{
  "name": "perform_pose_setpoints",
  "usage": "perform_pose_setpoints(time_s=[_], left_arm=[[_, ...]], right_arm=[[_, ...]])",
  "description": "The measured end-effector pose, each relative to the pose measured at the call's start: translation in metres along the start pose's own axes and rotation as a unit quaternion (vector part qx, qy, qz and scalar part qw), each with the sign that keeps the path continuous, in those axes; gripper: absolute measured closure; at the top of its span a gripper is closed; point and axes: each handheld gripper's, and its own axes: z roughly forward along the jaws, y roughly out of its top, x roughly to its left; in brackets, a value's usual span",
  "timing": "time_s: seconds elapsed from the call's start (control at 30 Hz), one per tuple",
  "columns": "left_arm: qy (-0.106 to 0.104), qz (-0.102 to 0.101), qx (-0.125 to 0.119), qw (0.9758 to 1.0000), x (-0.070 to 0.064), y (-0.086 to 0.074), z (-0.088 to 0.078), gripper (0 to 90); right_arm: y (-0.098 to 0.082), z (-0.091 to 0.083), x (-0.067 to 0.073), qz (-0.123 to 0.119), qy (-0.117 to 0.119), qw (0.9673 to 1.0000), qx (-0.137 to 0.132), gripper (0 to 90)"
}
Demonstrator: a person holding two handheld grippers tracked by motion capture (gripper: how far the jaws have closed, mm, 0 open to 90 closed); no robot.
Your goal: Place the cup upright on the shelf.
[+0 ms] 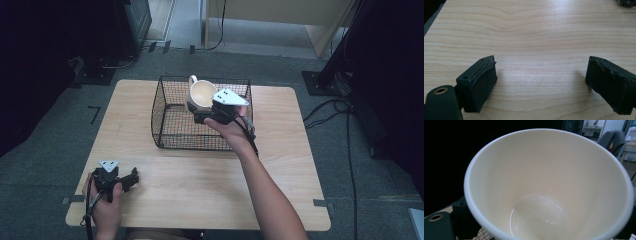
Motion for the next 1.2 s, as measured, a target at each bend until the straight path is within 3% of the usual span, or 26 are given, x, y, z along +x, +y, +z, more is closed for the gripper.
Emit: perform_pose_setpoints(time_s=[0.37, 0.5, 0.9, 1.2], left_arm=[[0.000, 0.000, 0.000, 1.0000, 0.000, 0.000, 0.000, 10.1], [0.000, 0.000, 0.000, 1.0000, 0.000, 0.000, 0.000, 10.0], [-0.001, 0.000, 0.000, 1.0000, 0.000, 0.000, 0.000, 10.1], [-0.001, 0.001, 0.000, 1.0000, 0.000, 0.000, 0.000, 10.0]], right_arm=[[-0.002, 0.022, -0.019, -0.001, -0.005, 1.0000, 0.005, 8.7], [-0.007, 0.031, -0.025, 0.005, 0.008, 0.9999, 0.013, 8.7], [-0.028, 0.053, -0.038, 0.008, 0.021, 0.9985, 0.050, 8.7], [-0.044, 0.067, -0.039, -0.016, 0.042, 0.9936, 0.103, 8.8]])
